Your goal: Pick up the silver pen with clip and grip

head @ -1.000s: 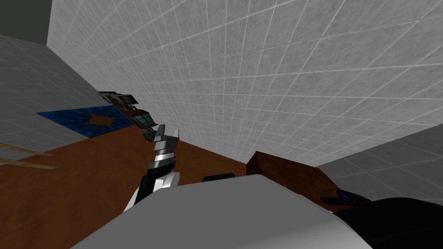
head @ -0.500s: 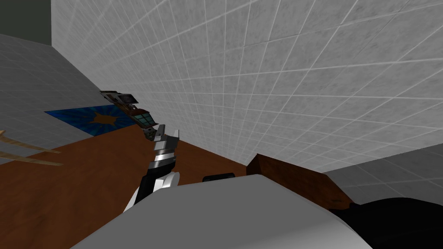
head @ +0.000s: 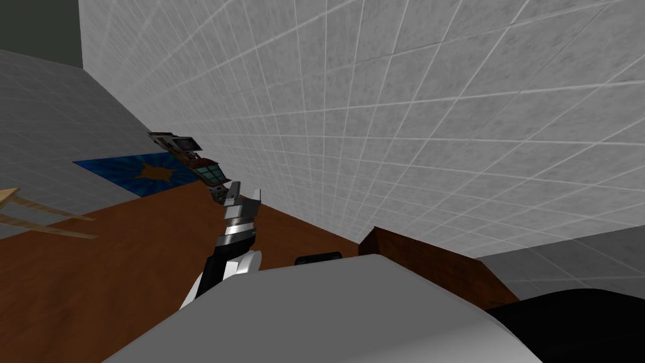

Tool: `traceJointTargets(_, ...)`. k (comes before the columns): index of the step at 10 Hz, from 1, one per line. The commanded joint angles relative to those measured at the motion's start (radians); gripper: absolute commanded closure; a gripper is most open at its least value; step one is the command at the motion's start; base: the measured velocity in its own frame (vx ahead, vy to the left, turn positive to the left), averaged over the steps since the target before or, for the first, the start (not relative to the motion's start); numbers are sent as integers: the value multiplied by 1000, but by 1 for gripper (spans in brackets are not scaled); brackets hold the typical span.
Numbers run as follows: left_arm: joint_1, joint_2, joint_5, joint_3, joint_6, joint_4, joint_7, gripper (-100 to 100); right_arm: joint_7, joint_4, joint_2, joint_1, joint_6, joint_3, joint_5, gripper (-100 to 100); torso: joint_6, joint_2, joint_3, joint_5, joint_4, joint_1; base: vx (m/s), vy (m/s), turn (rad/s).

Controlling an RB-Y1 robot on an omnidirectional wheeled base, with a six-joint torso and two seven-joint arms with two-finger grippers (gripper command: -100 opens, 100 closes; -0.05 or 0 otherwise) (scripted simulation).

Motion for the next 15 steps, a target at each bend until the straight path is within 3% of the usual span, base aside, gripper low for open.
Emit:
traceJointTargets(1, 0, 0, 0, 0, 0, 0, 0, 0, 0, 0, 0, 0, 0, 0, 0, -100, 0, 0, 0, 0, 0, 0, 5, -8, -1)
traceJointTargets(2, 0, 0, 0, 0, 0, 0, 0, 0, 2, 1, 0, 0, -1, 0, 0, 0, 0, 1, 0, 0, 0, 1, 0, 0, 0)
traceJointTargets(3, 0, 0, 0, 0, 0, 0, 0, 0, 3, 15, 28, -5, 21, 9, 1, -100, 0, 1, 1, 0, 0, 2, 3, -35, 49)
traceJointTargets(6, 0, 0, 0, 0, 0, 0, 0, 0, 6, 44, 84, -15, 65, 27, 2, -100, 0, 1, 1, -1, 0, -4, 5, -76, 41)
traceJointTargets(7, 0, 0, 0, 0, 0, 0, 0, 0, 15, 46, 75, -18, 50, 20, -1, -100, 0, 1, 1, -1, 0, -1, 3, 3, -11)
traceJointTargets(8, 0, 0, 0, 0, 0, 0, 0, 0, 13, 47, 76, -18, 54, 22, 0, 100, 0, 1, 1, 0, 0, 2, 0, 0, 0)
traceJointTargets(12, 0, 0, 0, 0, 0, 0, 0, 0, 13, 47, 76, -18, 53, 22, 0, 100, 0, 1, 1, 1, 1, 2, 0, 0, 0)
traceJointTargets(13, 0, 0, 0, 0, 0, 0, 0, 0, 13, 47, 77, -17, 53, 22, 0, 0, 0, 1, 1, 1, 1, 2, 0, 0, 0)
traceJointTargets(14, 0, 0, 0, 0, 0, 0, 0, 0, 4, 25, 46, -9, 36, 15, 1, 100, 0, 1, 1, 1, 1, 2, -4, 29, -25)
traceJointTargets(15, 0, 0, 0, 0, 0, 0, 0, 0, 3, 15, 28, -5, 21, 9, 1, 100, 0, 2, 1, 2, 1, 3, -5, 64, -41)
